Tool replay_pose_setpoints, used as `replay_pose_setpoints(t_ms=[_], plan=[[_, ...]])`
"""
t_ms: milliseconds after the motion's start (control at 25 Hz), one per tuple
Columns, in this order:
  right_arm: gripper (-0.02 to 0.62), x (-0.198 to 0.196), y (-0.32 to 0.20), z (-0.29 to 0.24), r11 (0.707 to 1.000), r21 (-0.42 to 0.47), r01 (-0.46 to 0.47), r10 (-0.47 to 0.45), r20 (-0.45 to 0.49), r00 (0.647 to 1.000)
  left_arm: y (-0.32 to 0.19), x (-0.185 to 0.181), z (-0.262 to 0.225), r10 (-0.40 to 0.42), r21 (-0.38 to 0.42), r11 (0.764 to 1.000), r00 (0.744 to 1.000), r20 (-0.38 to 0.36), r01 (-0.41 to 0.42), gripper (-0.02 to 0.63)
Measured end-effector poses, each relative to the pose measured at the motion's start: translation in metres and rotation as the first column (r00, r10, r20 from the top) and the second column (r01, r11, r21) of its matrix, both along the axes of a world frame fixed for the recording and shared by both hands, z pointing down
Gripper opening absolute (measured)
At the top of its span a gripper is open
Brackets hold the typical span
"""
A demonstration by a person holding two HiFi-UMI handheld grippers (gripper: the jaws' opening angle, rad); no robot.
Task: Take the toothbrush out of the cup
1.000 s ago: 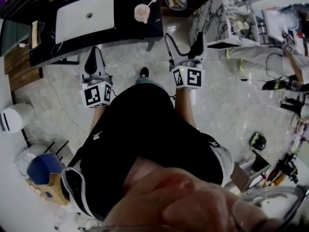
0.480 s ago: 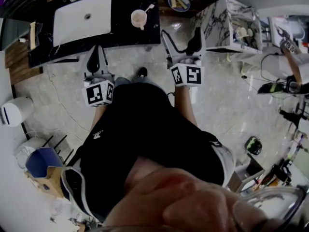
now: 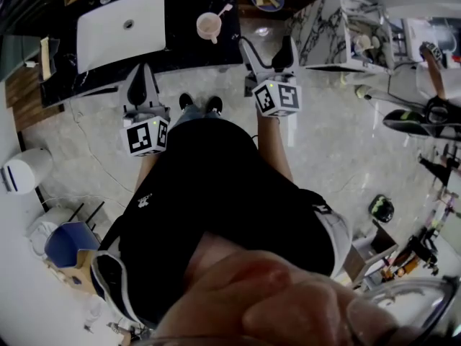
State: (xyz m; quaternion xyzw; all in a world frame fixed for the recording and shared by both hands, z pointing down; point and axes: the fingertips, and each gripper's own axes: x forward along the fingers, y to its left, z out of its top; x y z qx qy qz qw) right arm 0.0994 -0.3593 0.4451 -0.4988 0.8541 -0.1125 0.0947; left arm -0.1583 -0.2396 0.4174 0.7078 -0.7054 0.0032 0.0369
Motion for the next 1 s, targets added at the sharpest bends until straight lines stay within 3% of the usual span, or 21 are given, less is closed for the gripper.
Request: replay_pose_setpoints(t_ms=[520, 1000], plan=[[0.512, -0.046, -0.057, 0.11, 0.977, -0.211, 0.044, -0.049, -0.018, 0.999, -0.005, -0.034, 0.022, -0.057, -0.047, 0.997, 0.998, 0.0, 0.057, 0.005], [0.512, -0.086, -0.101, 0.198, 0.904, -0.414, 0.102, -0.099, 0.03, 0.995, -0.005, -0.056, 0.03, -0.112, -0.084, 0.99, 0.994, -0.008, 0.111, 0.005]])
